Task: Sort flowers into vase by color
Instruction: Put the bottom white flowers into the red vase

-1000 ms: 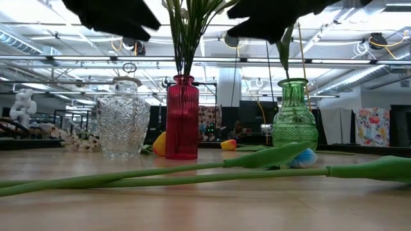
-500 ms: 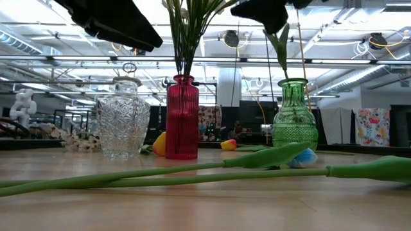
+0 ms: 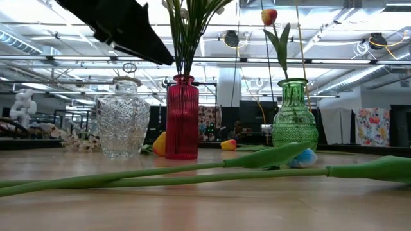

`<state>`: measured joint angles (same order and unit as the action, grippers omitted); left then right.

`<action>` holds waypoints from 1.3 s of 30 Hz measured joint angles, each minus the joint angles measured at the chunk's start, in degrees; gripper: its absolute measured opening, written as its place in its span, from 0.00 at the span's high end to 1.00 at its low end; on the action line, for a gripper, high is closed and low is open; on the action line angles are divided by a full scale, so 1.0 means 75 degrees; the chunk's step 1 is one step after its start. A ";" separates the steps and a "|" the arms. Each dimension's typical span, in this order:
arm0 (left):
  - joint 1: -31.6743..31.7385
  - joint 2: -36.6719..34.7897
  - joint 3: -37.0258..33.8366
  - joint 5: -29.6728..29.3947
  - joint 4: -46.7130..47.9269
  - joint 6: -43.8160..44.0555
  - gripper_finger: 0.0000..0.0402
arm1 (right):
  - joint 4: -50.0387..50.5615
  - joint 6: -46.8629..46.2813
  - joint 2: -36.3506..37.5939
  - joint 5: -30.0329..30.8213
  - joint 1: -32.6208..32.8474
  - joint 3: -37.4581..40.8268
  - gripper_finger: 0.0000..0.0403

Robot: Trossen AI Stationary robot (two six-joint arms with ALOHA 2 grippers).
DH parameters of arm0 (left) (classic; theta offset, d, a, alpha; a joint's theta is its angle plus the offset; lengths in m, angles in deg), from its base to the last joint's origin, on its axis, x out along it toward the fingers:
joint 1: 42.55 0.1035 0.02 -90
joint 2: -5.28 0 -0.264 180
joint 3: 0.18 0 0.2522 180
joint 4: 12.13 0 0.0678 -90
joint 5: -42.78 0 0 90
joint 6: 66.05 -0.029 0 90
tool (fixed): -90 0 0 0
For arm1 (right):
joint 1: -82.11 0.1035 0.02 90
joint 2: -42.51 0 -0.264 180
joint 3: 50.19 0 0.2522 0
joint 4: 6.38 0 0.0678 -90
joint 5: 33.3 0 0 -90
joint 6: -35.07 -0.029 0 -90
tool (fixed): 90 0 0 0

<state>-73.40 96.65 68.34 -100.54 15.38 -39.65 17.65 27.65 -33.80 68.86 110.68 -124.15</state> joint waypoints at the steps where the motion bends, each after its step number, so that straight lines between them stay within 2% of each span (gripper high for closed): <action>1: 0.0069 0.0047 0.0000 0.0143 -0.0114 -0.0085 0.39 | 0.0180 -0.0046 0.0000 0.0030 0.0099 -0.0089 0.25; 4: 0.0241 0.0218 0.0000 0.0483 -0.0441 -0.0346 0.39 | 0.0712 -0.0174 0.0006 0.0521 0.0362 -0.0279 0.25; 8: 0.0352 0.0309 0.0000 0.0523 -0.0579 -0.0372 0.39 | 0.1183 -0.0274 0.0056 0.1192 0.0631 -0.0380 0.25; 21: 0.0575 0.0309 0.0000 0.0896 -0.0570 -0.0173 0.39 | 0.1049 -0.0138 0.0384 0.2005 0.1019 -0.0400 0.25; 35: 0.0600 0.0309 0.0000 0.1090 -0.0646 -0.0193 0.39 | 0.0727 0.0080 0.0382 0.2023 0.1055 -0.0400 0.25; 39: 0.0306 -0.0025 0.0099 0.1408 -0.0398 -0.0161 0.39 | 0.0733 0.0080 0.0382 0.2023 0.1055 -0.0400 0.25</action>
<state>-71.11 96.46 69.09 -89.98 12.39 -40.86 23.15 28.24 -30.94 84.03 118.60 -127.15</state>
